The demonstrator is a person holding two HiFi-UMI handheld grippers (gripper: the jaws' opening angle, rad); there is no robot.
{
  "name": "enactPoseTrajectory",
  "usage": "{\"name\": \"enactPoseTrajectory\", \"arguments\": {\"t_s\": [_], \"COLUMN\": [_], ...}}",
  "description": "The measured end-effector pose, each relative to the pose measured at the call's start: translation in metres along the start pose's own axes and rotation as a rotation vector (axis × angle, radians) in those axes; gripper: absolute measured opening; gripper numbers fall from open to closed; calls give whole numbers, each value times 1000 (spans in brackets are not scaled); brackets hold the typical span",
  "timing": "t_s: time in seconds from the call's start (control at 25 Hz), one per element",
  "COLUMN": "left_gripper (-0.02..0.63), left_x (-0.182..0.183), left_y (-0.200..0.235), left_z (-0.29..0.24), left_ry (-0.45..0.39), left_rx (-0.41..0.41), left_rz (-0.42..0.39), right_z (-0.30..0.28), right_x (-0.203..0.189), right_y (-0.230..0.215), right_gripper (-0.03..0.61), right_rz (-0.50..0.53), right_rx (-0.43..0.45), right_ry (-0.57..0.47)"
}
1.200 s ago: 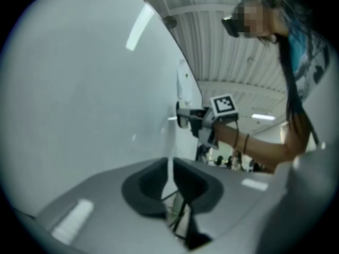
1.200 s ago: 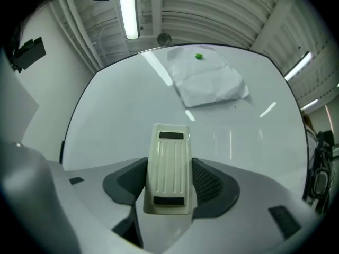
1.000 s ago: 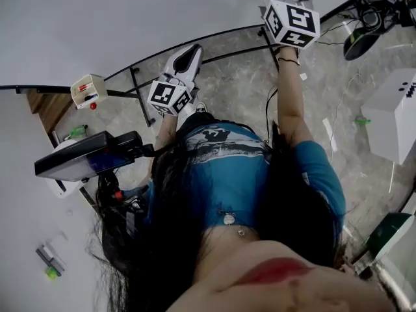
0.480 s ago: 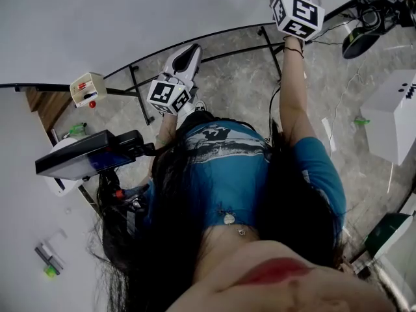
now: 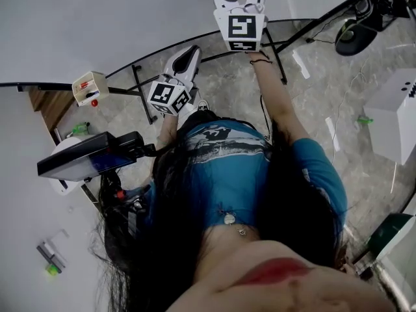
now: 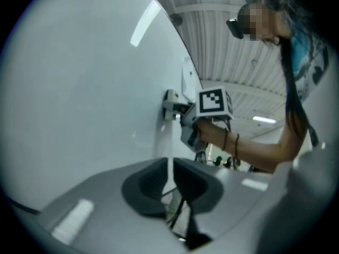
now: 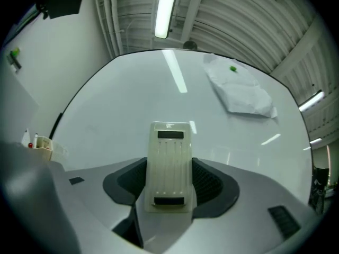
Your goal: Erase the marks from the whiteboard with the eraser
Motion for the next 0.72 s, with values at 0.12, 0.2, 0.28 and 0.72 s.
{"name": "enactPoseTrajectory", "arguments": {"t_s": [0.12, 0.2, 0.28, 0.72], "left_gripper": [18, 18, 18, 18], "left_x": [-1, -1, -2, -2], "left_y": [3, 5, 8, 8], "left_z": [1, 1, 3, 2], "left_ry": [0, -4, -9, -8], "left_rx": [13, 25, 38, 34], "left_rz": [-2, -1, 7, 4], "right_z": [-4, -5, -5, -7], "right_x": [-10, -17, -20, -15], "right_y": [47, 61, 61, 34], "right_gripper": [258, 258, 258, 258], "right_rz": [75, 103, 110, 133], "right_rx": [76, 61, 52, 128], "right_ry": [18, 25, 25, 43]}}
Point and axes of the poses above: the fingertips, and each gripper's own axes: z backward along the fingers, y to its left, x out of its top, the point moved 7 cm from there along z, backward along the fingers, and after that the axes turned 11 degrees about y, right-handed, at the moved point
